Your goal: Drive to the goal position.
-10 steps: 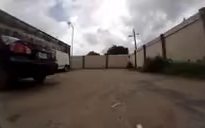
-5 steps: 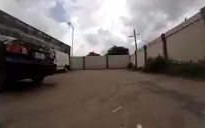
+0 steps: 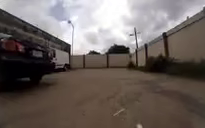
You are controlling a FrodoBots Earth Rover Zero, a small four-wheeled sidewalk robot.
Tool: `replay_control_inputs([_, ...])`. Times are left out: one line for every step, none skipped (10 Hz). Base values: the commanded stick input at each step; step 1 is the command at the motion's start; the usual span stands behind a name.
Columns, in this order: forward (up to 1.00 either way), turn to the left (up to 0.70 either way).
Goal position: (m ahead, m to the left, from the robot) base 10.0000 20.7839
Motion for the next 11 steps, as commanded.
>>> replay_control_inputs([0.30,0.00])
replay_control_inputs([0.30,0.00])
replay_control_inputs([0.30,0.00])
replay_control_inputs([0.30,0.00])
replay_control_inputs([0.30,0.00])
replay_control_inputs([0.30,0.00])
replay_control_inputs([0.30,0.00])
replay_control_inputs([0.30,0.00])
replay_control_inputs([0.30,0.00])
replay_control_inputs([0.30,0.00])
replay_control_inputs([0.30,0.00])
